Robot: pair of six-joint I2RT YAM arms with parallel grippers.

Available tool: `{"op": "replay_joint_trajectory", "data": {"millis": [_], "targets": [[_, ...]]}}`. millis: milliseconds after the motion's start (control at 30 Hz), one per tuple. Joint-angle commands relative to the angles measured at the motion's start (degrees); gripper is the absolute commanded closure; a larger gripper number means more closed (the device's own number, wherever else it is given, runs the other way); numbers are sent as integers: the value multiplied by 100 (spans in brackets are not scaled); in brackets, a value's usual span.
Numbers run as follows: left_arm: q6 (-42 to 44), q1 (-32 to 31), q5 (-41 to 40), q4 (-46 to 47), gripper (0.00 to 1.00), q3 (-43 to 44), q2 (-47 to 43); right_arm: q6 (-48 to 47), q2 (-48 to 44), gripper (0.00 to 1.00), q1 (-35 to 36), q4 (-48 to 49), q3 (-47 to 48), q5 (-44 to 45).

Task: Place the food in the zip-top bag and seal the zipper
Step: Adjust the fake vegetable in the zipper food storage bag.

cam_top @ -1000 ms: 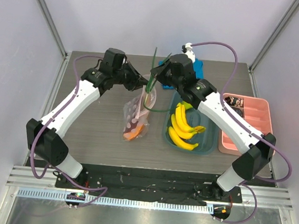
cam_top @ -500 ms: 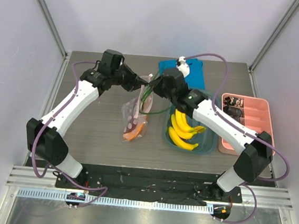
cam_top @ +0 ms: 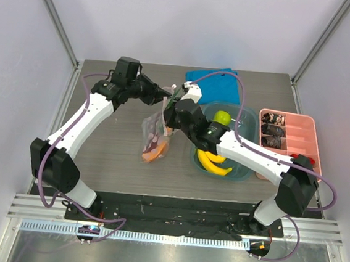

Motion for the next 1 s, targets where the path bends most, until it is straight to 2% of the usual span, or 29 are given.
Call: {"op": "replay_joint_trajectory", "data": {"millis": [0,133,300,567,633,667,733,767,800,867,967], "targets": [[-177,57,405,706,100,9,-207,-636,-292,99,20,489,-276,-594],[-115,49,510,786,100,61,-268,-497,-21,99,-120,-79,-40,-973],[-27,22,563,917,100,149,-383,-50,446,99,-812,-828,506,-2949],[78,31,563,944,100,123,-568,-408,367,98,-1122,-1400,567,-3777],[78,31,598,979,100,62,-585,-557,359,90,-1122,-1471,629,-3979],[87,31,616,988,100,9,-585,-697,341,77,-1122,-1479,682,-3997],[131,31,651,1049,100,-61,-611,-917,271,60,-1114,-1549,796,-4120],[148,31,651,1058,100,-88,-629,-1188,227,46,-1122,-1585,979,-4147],[175,31,660,1067,100,-114,-673,-1347,174,39,-1122,-1646,1059,-4173],[228,31,651,1076,100,-202,-717,-1681,-62,28,-1131,-1725,1226,-4094],[228,31,668,1128,100,-299,-734,-1884,-300,25,-1175,-2024,1376,-4076]]}}
